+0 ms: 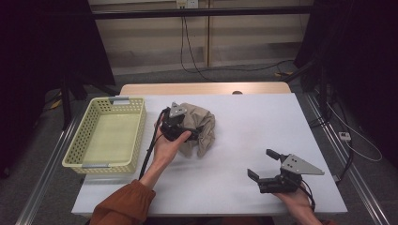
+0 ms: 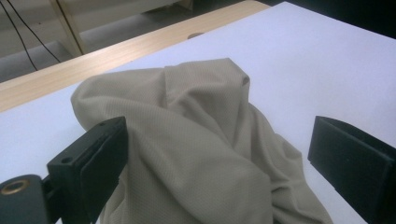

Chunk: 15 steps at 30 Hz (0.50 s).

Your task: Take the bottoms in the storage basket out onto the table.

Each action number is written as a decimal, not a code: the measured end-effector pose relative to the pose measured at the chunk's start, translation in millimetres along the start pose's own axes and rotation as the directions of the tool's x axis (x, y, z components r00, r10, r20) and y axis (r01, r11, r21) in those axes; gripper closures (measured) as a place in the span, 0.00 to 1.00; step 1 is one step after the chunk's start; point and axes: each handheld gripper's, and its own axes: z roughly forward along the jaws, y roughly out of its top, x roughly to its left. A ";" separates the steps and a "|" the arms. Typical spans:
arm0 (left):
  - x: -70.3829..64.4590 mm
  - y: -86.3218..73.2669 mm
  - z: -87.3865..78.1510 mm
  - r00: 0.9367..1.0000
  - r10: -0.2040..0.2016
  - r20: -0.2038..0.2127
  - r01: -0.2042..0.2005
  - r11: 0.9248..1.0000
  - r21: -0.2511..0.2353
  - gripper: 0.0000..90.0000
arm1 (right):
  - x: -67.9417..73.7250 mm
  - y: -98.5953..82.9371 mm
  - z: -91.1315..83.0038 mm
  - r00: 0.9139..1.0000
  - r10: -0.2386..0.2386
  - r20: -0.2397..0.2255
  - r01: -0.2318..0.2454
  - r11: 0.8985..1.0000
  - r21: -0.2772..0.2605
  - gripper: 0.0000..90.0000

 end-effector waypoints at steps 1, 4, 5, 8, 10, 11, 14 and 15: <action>-1.5 0.4 -1.2 1.000 0.013 -0.008 -0.013 1.000 -0.003 0.06 | 0.1 -0.2 -0.4 1.000 0.005 0.001 -0.005 1.000 0.001 0.00; -5.5 1.7 -3.4 1.000 0.012 0.000 -0.012 1.000 -0.009 0.07 | 0.1 0.0 -1.8 1.000 0.008 0.003 -0.008 1.000 -0.006 0.00; -6.6 2.1 -4.3 1.000 0.010 0.010 -0.010 1.000 -0.011 0.07 | 0.3 0.2 -1.8 1.000 0.011 0.003 -0.011 1.000 -0.008 0.00; -10.6 3.2 -7.0 1.000 0.022 0.019 -0.021 1.000 -0.015 0.07 | 0.3 0.4 -1.3 1.000 0.010 0.004 -0.010 1.000 -0.009 0.00; -13.1 3.7 -9.4 0.999 0.035 0.029 -0.034 0.999 -0.010 0.07 | -0.5 0.3 -0.5 1.000 0.007 0.004 -0.007 1.000 -0.008 0.00; -14.2 3.8 -11.0 0.999 0.043 0.033 -0.042 0.999 -0.009 0.07 | -0.5 0.2 -0.3 1.000 0.009 0.005 -0.009 1.000 -0.007 0.00; -16.4 5.6 -15.7 0.998 0.048 0.046 -0.048 0.999 -0.011 0.06 | -0.6 0.4 0.5 1.000 0.007 0.006 -0.007 1.000 -0.006 0.00; -16.2 6.4 -18.1 0.998 0.049 0.045 -0.048 0.999 -0.013 0.06 | -0.5 0.7 0.9 1.000 0.007 0.005 -0.007 1.000 -0.007 0.00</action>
